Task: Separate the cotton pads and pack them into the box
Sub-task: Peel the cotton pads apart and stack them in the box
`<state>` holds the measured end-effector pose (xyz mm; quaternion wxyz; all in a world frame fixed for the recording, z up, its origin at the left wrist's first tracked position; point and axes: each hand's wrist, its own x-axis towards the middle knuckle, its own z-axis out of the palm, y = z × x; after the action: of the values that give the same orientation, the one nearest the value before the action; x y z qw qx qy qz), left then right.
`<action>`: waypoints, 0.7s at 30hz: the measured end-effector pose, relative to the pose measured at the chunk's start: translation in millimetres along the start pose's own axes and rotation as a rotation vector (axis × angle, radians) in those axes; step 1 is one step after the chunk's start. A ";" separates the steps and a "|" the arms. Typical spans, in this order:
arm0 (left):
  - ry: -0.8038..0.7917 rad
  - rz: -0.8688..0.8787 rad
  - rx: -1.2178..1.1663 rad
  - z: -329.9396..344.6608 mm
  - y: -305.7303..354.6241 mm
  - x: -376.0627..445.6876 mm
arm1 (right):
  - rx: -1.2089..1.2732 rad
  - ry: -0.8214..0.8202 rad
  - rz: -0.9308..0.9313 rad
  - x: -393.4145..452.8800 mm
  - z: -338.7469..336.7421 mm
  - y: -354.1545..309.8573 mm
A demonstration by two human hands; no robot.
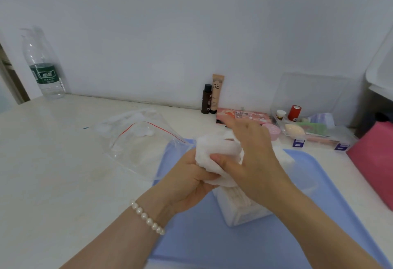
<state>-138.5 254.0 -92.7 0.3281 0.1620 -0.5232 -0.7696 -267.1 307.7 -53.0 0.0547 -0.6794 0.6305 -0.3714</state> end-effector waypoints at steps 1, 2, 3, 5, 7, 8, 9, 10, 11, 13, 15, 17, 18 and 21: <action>-0.018 -0.012 0.016 -1.1 0.3 -0.5 | -0.030 -0.080 -0.032 1.4 -2.2 1.9; -0.039 -0.025 0.032 -1.9 0.6 -1.2 | -0.036 -0.153 -0.044 2.1 -4.6 3.7; -0.059 -0.033 0.045 -2.2 0.9 -1.8 | -0.004 -0.209 -0.055 2.9 -6.2 6.0; -0.091 -0.049 0.054 -2.4 1.7 -2.8 | 0.116 -0.269 -0.045 4.8 -11.5 4.9; -0.136 -0.047 0.080 -0.5 4.9 -4.8 | 0.248 -0.281 -0.040 4.2 -15.1 3.8; -0.157 -0.034 0.093 1.5 7.0 -5.7 | 0.300 -0.275 -0.030 3.3 -16.3 2.8; -0.161 -0.016 0.092 3.1 8.9 -6.1 | 0.345 -0.248 -0.021 2.7 -17.0 1.8; -0.141 0.005 0.074 4.1 10.1 -6.2 | 0.401 -0.207 -0.019 2.2 -17.8 0.8; -0.107 0.023 0.040 4.3 11.5 -6.2 | 0.489 -0.159 -0.010 2.7 -18.9 -0.6; -0.036 0.033 -0.050 2.4 11.5 -4.2 | 0.714 -0.035 0.025 5.0 -25.5 -1.7; 0.018 0.024 -0.128 1.1 10.0 -2.0 | 0.882 0.045 0.081 10.0 -33.3 0.6; 0.043 0.010 -0.180 2.0 9.5 -2.0 | 0.997 0.071 0.201 13.7 -36.9 4.4; 0.051 0.003 -0.194 3.5 10.0 -2.1 | 1.061 0.096 0.284 15.4 -37.6 8.3; 0.107 -0.009 -0.213 7.6 12.4 -1.9 | 1.238 0.161 0.496 19.3 -40.6 13.4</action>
<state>-137.4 257.6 -78.6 0.3673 0.1695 -0.4193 -0.8127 -302.8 303.7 -22.7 0.4709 -0.3281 0.4405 -0.6903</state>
